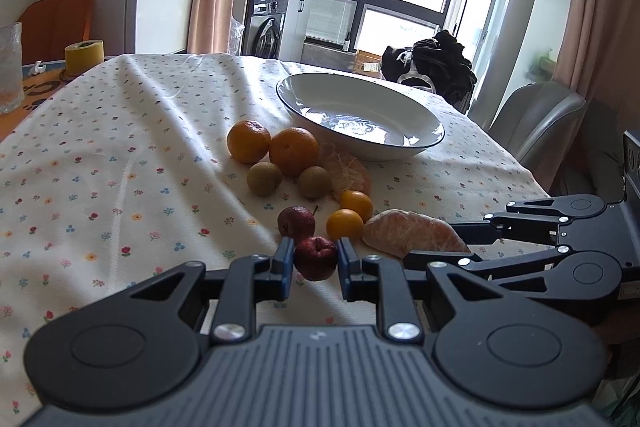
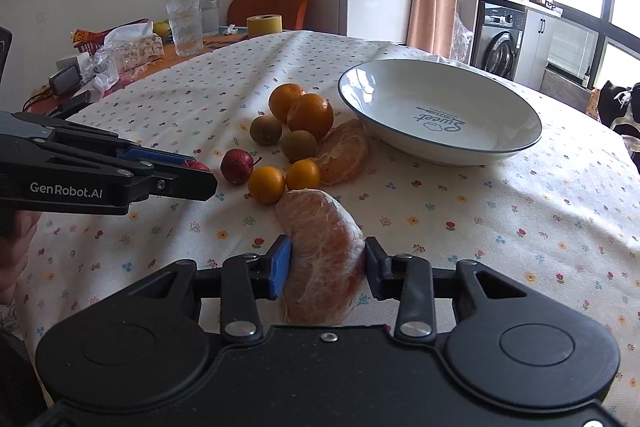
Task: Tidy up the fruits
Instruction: 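Grasp the peeled tangerine with the right tool while the left tool grasps a dark red plum, then carry the tangerine with the right tool while the left tool carries the plum over the white bowl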
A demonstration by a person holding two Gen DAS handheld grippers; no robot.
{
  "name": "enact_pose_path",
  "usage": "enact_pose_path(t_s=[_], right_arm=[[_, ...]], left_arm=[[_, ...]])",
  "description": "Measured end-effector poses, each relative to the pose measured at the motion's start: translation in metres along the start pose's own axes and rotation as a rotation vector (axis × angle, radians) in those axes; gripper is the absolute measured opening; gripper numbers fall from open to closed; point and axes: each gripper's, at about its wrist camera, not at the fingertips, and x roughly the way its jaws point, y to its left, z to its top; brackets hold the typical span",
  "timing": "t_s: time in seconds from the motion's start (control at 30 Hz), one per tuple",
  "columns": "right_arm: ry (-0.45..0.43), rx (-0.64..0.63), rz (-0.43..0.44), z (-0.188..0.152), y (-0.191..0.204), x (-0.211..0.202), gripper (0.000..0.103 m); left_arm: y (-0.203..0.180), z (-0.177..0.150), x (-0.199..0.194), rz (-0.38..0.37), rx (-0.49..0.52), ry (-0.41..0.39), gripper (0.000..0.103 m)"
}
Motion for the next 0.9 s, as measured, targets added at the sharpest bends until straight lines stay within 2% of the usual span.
enact_pose_path(t_s=[0.23,0.37,0.73,0.9], right_arm=[[-0.027,0.027,0.009,0.004,-0.002,-0.010,0.027],[-0.043,0.045,0.047,0.006,-0.002,-0.018,0.019],[-0.063,0.070,0.179,0.015,0.012,-0.023,0.017],[-0.049,0.080,0.195,0.014,0.017,-0.016,0.017]], left_arm=[[0.004,0.005,-0.005,0.001,-0.014,-0.022,0.021],[0.004,0.007,-0.008,0.006,-0.014,-0.033,0.021],[0.002,0.003,-0.004,0.001,0.000,-0.007,0.021],[0.002,-0.003,0.001,0.006,0.007,0.020,0.021]])
